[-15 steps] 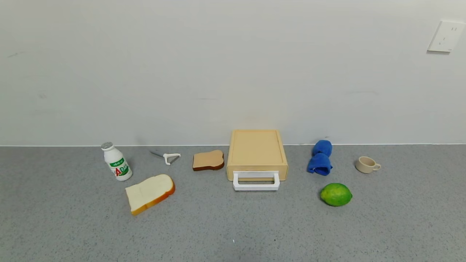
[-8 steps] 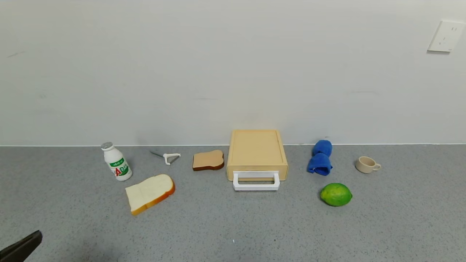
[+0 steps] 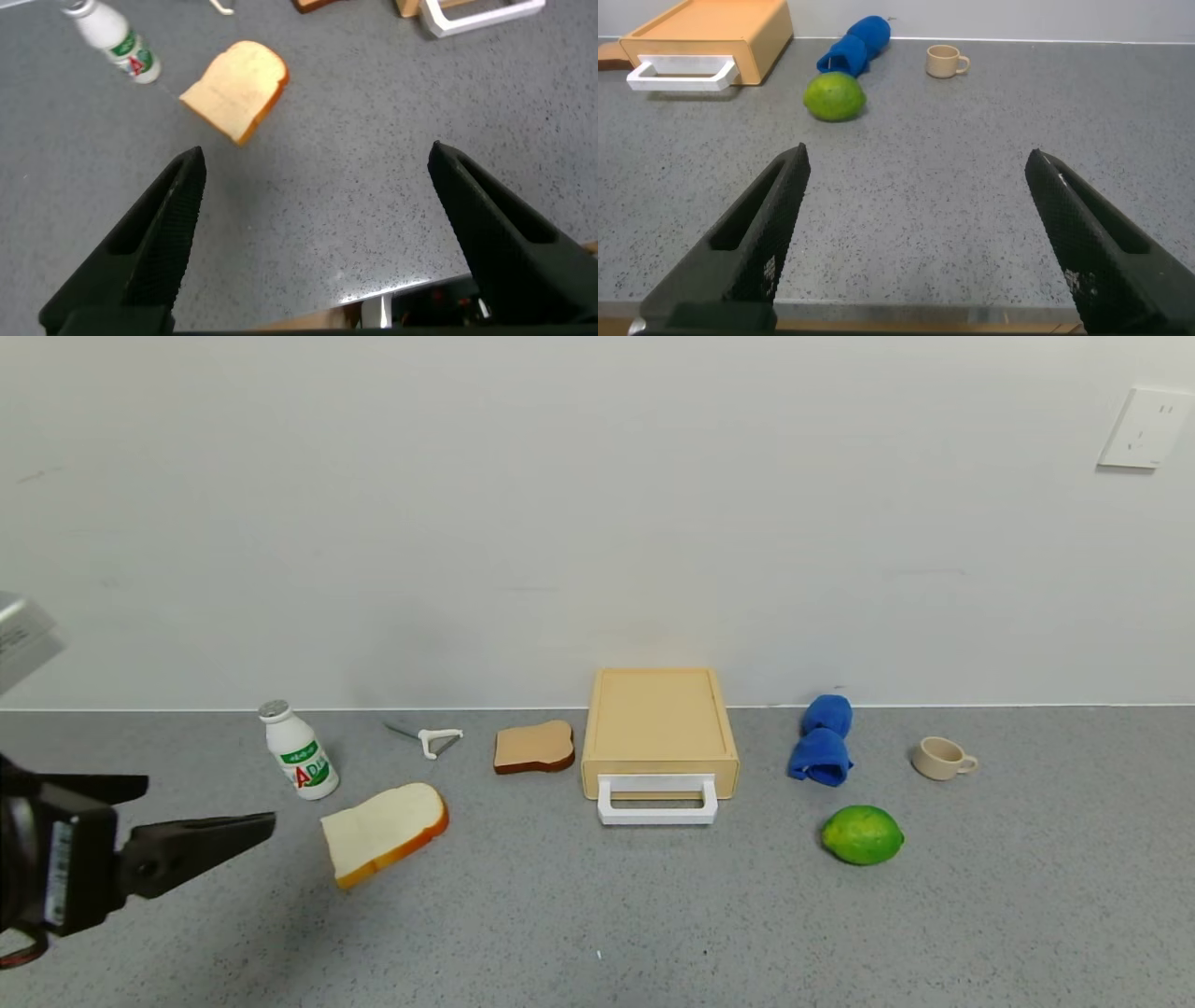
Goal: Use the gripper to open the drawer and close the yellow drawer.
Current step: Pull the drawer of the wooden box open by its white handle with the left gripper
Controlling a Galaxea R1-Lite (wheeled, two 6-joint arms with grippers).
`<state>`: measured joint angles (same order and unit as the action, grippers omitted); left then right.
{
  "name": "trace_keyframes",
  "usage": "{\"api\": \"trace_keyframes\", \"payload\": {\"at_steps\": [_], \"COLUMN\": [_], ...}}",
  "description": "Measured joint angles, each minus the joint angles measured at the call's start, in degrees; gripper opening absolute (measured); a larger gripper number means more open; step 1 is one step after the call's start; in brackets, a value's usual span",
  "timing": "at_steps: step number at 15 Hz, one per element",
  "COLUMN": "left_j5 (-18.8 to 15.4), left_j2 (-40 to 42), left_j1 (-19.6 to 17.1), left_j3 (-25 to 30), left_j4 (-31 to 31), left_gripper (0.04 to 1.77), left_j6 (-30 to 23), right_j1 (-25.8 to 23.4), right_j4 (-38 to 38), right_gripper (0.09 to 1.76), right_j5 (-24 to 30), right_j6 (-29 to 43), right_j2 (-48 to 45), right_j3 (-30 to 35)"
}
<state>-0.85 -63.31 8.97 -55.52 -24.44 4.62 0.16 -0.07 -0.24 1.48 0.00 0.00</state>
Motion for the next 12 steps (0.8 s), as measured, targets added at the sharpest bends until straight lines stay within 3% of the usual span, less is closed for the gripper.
{"api": "trace_keyframes", "payload": {"at_steps": [7, 12], "left_j5": [-0.1, -0.1], "left_j2": [-19.2, -28.6], "left_j1": [12.3, 17.6], "left_j3": [-11.2, -18.5], "left_j4": [-0.5, -2.5], "left_gripper": [1.72, 1.72], "left_j6": [0.4, 0.5], "right_j1": [0.0, 0.0], "right_j4": [0.0, 0.0], "right_gripper": [1.7, 1.7], "right_j5": [0.0, 0.0], "right_j6": [0.0, 0.0], "right_j2": [0.0, 0.0], "right_j3": [0.0, 0.0]}}
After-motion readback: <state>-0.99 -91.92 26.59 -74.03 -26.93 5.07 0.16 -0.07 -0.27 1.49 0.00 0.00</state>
